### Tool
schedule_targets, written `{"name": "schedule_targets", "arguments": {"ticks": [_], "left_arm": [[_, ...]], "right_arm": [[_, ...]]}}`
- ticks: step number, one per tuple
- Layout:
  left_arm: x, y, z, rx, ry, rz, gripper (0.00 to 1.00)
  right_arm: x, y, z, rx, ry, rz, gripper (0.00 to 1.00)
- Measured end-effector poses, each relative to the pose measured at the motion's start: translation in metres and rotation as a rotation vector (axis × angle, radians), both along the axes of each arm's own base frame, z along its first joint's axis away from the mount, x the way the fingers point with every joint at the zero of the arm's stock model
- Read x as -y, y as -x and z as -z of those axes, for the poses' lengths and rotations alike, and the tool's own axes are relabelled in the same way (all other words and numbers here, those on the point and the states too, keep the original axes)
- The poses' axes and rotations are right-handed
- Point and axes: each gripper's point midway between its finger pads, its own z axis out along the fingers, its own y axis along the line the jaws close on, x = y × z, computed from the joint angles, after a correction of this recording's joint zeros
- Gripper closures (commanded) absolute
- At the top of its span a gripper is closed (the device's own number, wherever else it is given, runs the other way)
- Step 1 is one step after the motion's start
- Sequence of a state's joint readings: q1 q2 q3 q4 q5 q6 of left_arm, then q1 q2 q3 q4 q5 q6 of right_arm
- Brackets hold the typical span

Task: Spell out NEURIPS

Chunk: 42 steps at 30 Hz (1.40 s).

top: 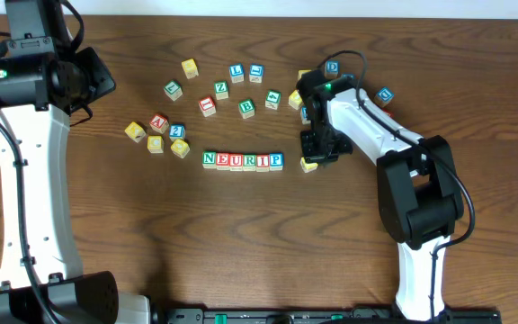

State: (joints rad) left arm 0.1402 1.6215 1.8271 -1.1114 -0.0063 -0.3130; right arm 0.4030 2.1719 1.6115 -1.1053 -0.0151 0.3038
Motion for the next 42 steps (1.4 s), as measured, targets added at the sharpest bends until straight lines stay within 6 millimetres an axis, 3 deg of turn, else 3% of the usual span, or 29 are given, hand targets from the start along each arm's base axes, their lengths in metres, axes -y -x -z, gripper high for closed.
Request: {"name": "schedule_targets", "arguments": {"ticks": [13, 42], "left_arm": [[0.0, 0.0, 0.0, 0.0, 0.0, 0.0, 0.55], [0.0, 0.0, 0.0, 0.0, 0.0, 0.0, 0.55]], "right_arm": [[-0.023, 0.007, 0.001, -0.003, -0.04, -0.002, 0.99], [-0.05, -0.006, 0.001, 0.043, -0.135, 0.152, 0.99]]}}
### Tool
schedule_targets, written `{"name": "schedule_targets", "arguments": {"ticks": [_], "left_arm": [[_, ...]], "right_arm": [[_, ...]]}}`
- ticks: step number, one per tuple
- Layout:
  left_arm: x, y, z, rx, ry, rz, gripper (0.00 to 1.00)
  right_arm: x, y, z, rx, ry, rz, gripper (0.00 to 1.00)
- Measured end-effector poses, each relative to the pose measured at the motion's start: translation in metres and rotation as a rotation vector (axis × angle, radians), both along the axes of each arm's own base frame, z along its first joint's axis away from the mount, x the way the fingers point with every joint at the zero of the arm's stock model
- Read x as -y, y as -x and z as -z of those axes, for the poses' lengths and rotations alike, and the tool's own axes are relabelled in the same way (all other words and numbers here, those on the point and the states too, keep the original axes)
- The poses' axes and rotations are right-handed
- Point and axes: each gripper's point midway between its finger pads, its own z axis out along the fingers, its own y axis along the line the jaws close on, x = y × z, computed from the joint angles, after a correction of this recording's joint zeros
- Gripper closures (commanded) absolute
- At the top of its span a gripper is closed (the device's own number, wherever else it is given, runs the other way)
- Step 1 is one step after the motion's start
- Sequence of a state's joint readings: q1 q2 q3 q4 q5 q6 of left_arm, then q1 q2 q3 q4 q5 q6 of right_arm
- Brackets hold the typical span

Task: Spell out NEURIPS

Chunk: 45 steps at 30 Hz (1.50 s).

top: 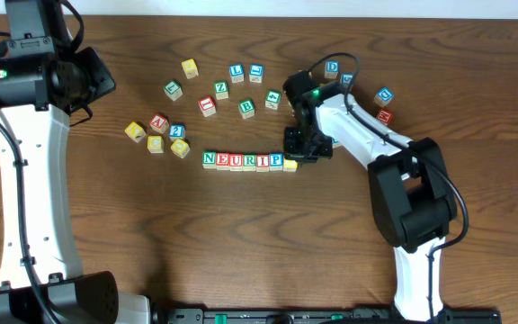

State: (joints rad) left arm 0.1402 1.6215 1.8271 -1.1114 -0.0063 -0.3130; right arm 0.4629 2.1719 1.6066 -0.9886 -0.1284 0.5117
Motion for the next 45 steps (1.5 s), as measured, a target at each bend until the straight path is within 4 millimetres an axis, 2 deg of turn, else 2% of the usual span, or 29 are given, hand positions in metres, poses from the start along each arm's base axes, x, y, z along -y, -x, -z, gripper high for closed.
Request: {"name": "schedule_targets", "arguments": {"ticks": [6, 14, 24, 30, 34, 41, 45], "left_arm": [[0.0, 0.0, 0.0, 0.0, 0.0, 0.0, 0.55], [0.0, 0.0, 0.0, 0.0, 0.0, 0.0, 0.55], [0.0, 0.0, 0.0, -0.001, -0.002, 0.004, 0.56], [0.01, 0.01, 0.009, -0.066, -0.012, 0.13, 0.62], [0.019, 0.02, 0.03, -0.15, 0.013, 0.203, 0.67], [0.034, 0.042, 0.119, -0.381, 0.105, 0.283, 0.68], [0.054, 0.047, 0.148, -0.405, 0.155, 0.38, 0.68]], "right_arm": [[-0.01, 0.001, 0.0, 0.012, -0.013, -0.012, 0.99], [-0.005, 0.002, -0.002, 0.001, 0.004, -0.016, 0.98], [-0.009, -0.013, -0.027, 0.046, 0.001, -0.046, 0.98], [-0.004, -0.014, -0.036, 0.035, 0.008, -0.051, 0.96], [0.006, -0.011, -0.036, 0.006, 0.023, -0.034, 0.95], [0.011, -0.011, -0.036, 0.001, 0.03, -0.027, 0.91], [0.012, -0.01, -0.031, 0.001, 0.031, -0.028, 0.92]]}}
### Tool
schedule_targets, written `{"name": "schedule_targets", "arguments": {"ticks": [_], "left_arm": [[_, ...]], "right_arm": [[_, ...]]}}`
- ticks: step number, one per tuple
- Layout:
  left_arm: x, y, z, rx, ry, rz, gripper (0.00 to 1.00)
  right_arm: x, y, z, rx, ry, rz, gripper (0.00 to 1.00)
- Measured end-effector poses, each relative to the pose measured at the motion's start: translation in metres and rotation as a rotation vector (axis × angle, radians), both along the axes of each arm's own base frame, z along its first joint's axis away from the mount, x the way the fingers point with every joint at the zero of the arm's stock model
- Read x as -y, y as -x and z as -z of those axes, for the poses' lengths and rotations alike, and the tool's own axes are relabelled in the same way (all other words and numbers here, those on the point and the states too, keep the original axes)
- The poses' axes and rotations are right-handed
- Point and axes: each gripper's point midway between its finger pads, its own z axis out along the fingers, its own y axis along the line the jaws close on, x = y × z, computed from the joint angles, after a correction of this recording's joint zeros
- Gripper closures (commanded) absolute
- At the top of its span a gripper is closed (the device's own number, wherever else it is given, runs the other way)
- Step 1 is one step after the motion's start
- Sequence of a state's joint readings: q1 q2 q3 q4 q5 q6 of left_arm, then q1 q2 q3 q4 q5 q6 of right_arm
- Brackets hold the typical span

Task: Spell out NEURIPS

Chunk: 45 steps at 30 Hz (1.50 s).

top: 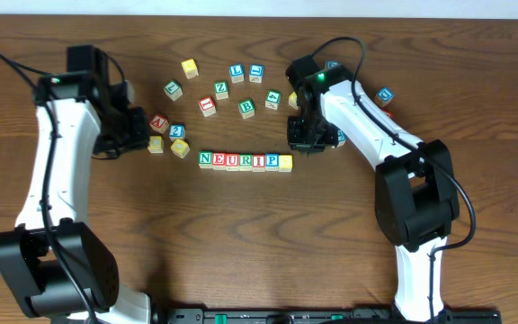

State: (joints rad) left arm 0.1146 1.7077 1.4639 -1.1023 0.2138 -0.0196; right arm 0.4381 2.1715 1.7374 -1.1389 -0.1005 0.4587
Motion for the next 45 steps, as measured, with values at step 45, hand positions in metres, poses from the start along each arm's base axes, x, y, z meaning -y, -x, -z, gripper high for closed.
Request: {"name": "schedule_targets", "arguments": {"ticks": [45], "left_arm": [[0.071, -0.027, 0.101, 0.072, 0.083, 0.262, 0.93]], "right_arm": [[0.002, 0.011, 0.035, -0.012, -0.016, -0.003, 0.99]]}}
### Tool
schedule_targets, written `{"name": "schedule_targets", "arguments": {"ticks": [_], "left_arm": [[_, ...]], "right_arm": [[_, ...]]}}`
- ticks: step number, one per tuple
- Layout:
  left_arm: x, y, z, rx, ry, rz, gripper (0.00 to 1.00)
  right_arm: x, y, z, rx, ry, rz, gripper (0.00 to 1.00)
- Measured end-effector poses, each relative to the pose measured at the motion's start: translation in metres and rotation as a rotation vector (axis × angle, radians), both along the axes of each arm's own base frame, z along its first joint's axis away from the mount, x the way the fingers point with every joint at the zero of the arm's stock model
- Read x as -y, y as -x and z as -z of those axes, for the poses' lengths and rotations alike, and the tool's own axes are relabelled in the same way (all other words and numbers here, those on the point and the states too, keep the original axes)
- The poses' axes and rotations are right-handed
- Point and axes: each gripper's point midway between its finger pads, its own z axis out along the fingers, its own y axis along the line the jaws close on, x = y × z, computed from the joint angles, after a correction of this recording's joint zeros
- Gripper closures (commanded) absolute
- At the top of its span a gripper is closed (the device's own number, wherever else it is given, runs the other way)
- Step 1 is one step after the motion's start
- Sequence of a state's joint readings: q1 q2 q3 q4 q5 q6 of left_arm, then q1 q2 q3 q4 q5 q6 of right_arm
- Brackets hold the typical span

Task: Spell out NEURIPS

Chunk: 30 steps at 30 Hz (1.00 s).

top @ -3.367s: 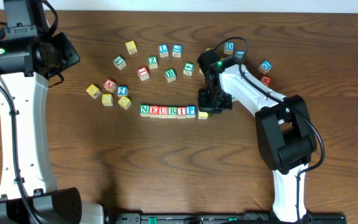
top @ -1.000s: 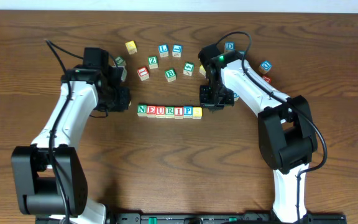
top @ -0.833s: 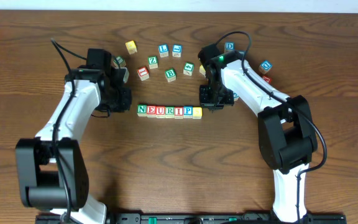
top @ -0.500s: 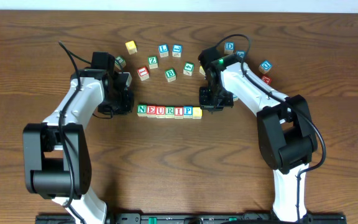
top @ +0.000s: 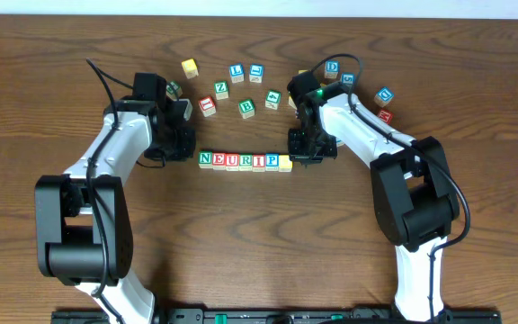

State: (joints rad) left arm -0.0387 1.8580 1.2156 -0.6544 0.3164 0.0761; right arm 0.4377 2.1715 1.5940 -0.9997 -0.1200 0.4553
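A row of letter blocks reading N E U R I P lies mid-table, with a yellow block touching its right end; that block's letter is too small to read. My right gripper sits just right of and behind the yellow block, its fingers hidden under the wrist. My left gripper is at the row's left end, next to the N. Its fingers are also hidden from above.
Loose blocks lie behind the row: a yellow one, a red one, a green Z, two blue ones and a green B. More blocks lie at the right. My left arm covers the left cluster.
My left gripper has moved right, from over the left cluster of loose blocks to the row's left end. My right gripper has come nearer, close to the yellow block. The row stands unchanged.
First my right gripper was at a yellow block lying apart from the P, and the left arm stood off at the left. Then the yellow block touched the P. Later the row sat slightly further left and the left arm was over the left cluster; now both grippers flank the row.
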Motion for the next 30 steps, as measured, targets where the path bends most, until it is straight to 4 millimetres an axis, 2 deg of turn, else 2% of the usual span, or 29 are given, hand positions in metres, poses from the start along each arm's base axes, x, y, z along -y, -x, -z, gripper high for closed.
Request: {"name": "schedule_targets", "arguments": {"ticks": [7, 13, 21, 30], "left_arm": [[0.0, 0.006, 0.007, -0.014, -0.001, 0.0, 0.93], [0.0, 0.002, 0.013, 0.017, 0.001, 0.0, 0.93], [0.001, 0.013, 0.023, -0.008, 0.0, 0.004, 0.93], [0.013, 0.014, 0.024, -0.003, 0.0, 0.038, 0.92]], "right_arm": [[0.0, -0.001, 0.0, 0.003, -0.002, 0.0, 0.99], [-0.001, -0.001, 0.0, 0.003, -0.007, 0.0, 0.99], [-0.003, 0.0, 0.0, -0.001, -0.017, 0.0, 0.99], [-0.007, 0.002, -0.001, -0.012, -0.041, 0.0, 0.99]]}}
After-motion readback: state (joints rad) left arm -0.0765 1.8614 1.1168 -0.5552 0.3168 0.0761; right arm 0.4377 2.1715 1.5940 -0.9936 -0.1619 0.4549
